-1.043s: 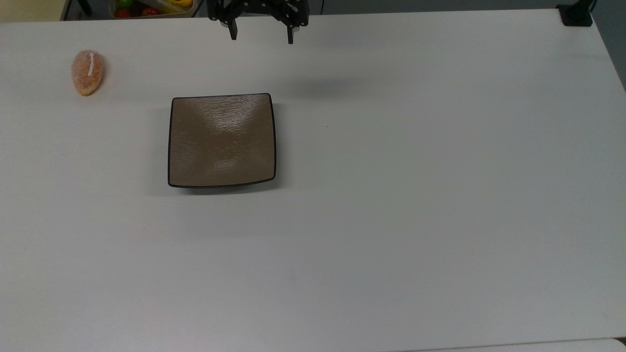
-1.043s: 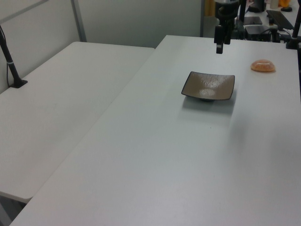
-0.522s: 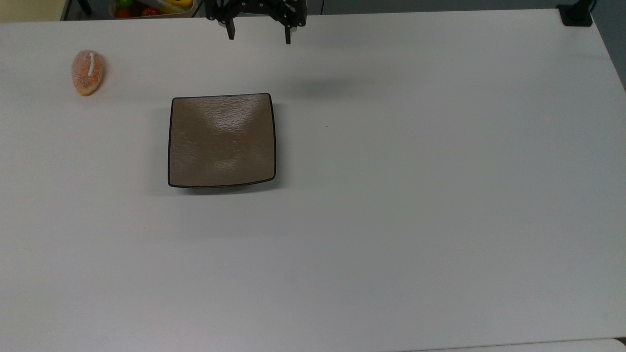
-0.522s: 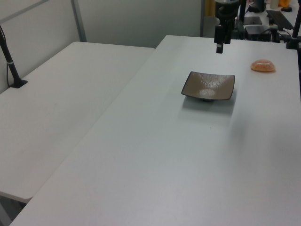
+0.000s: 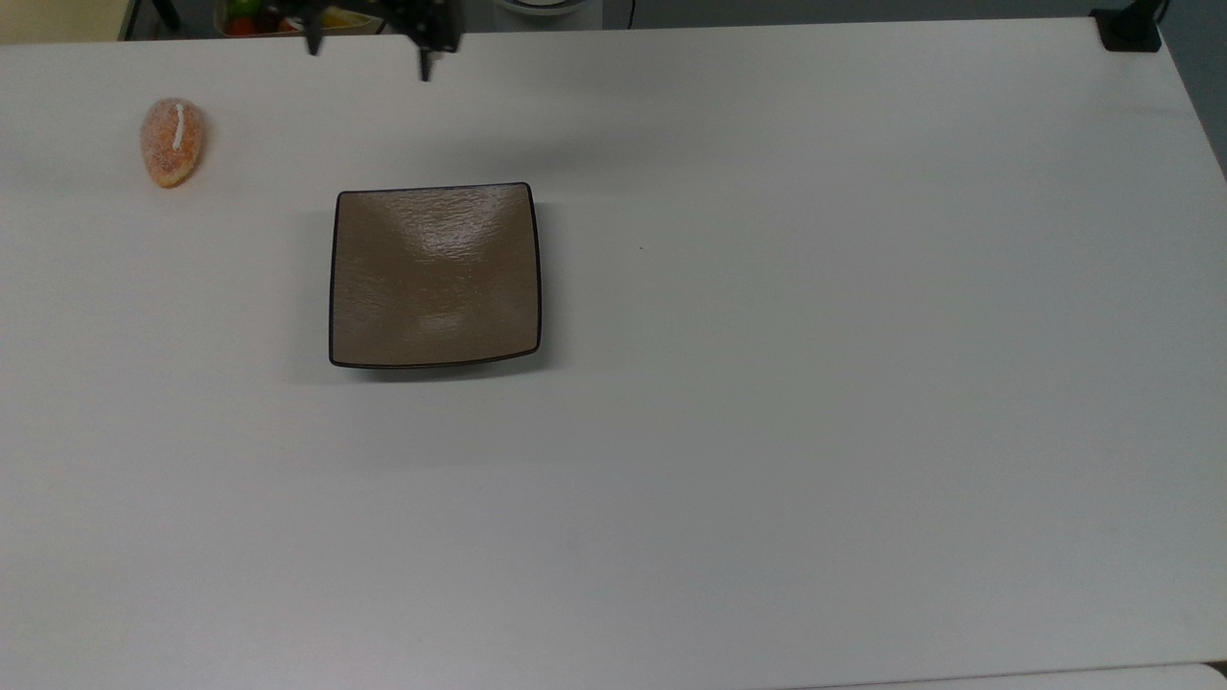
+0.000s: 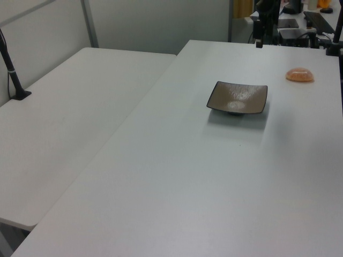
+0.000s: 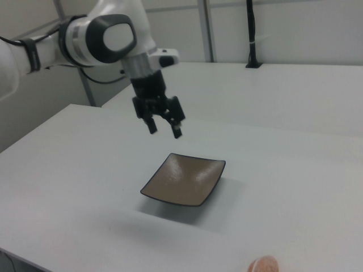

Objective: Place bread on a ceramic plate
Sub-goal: 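Move the gripper over the bread roll and lower it, then close the gripper on the bread roll and lift it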

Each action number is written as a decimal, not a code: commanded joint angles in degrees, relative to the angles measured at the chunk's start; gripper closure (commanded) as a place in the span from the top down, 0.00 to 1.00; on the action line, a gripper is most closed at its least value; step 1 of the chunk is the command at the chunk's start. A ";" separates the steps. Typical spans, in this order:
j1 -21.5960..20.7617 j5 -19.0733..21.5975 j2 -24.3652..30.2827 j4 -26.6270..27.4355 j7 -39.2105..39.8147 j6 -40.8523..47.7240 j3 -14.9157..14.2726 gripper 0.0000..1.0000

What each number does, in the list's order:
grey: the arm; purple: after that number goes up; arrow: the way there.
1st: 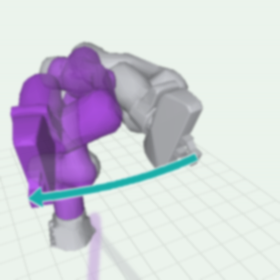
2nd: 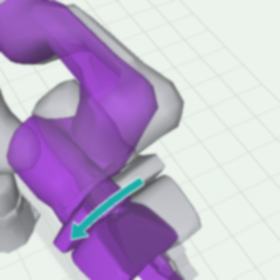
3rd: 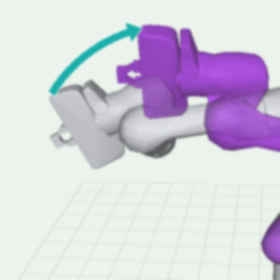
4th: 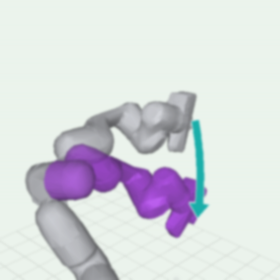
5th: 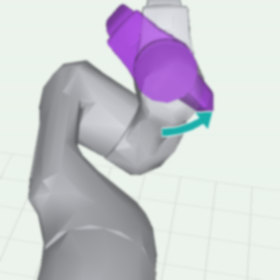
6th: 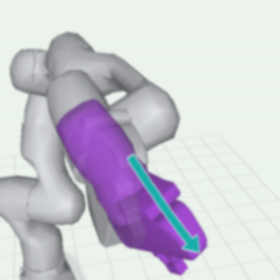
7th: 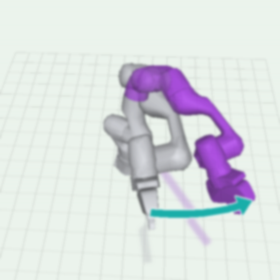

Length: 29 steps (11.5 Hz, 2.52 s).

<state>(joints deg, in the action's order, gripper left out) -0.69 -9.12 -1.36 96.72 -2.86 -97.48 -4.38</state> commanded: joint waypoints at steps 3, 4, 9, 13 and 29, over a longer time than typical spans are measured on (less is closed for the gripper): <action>0.78 -4.76 0.83 9.00 15.66 -13.66 -14.40 1.00; 0.87 -5.64 0.74 11.28 18.92 -16.57 -17.22 1.00; 3.41 -5.73 -2.58 21.83 21.32 -31.61 -22.69 1.00; 5.79 -5.82 -9.09 22.02 24.12 -32.95 -22.69 1.00; 5.89 10.04 -10.16 14.14 21.25 -32.79 -21.47 0.31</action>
<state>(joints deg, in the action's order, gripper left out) 6.57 -6.82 -13.75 114.94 20.77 -134.56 -26.86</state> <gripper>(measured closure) 0.692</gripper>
